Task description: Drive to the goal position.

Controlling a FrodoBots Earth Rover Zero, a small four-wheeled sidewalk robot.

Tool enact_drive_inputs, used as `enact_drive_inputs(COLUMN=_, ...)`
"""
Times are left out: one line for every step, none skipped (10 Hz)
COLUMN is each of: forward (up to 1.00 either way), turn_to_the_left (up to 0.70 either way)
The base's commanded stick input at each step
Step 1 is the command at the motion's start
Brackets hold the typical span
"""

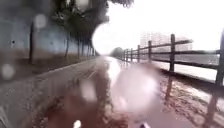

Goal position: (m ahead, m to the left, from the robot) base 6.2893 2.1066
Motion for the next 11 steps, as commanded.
enact_drive_inputs(forward=0.70, turn_to_the_left=0.00)
enact_drive_inputs(forward=0.70, turn_to_the_left=0.00)
enact_drive_inputs(forward=0.70, turn_to_the_left=0.00)
enact_drive_inputs(forward=0.70, turn_to_the_left=0.00)
enact_drive_inputs(forward=0.70, turn_to_the_left=0.00)
enact_drive_inputs(forward=0.70, turn_to_the_left=0.00)
enact_drive_inputs(forward=0.70, turn_to_the_left=0.20)
enact_drive_inputs(forward=0.70, turn_to_the_left=0.27)
enact_drive_inputs(forward=0.70, turn_to_the_left=0.27)
enact_drive_inputs(forward=0.70, turn_to_the_left=0.25)
enact_drive_inputs(forward=0.70, turn_to_the_left=0.00)
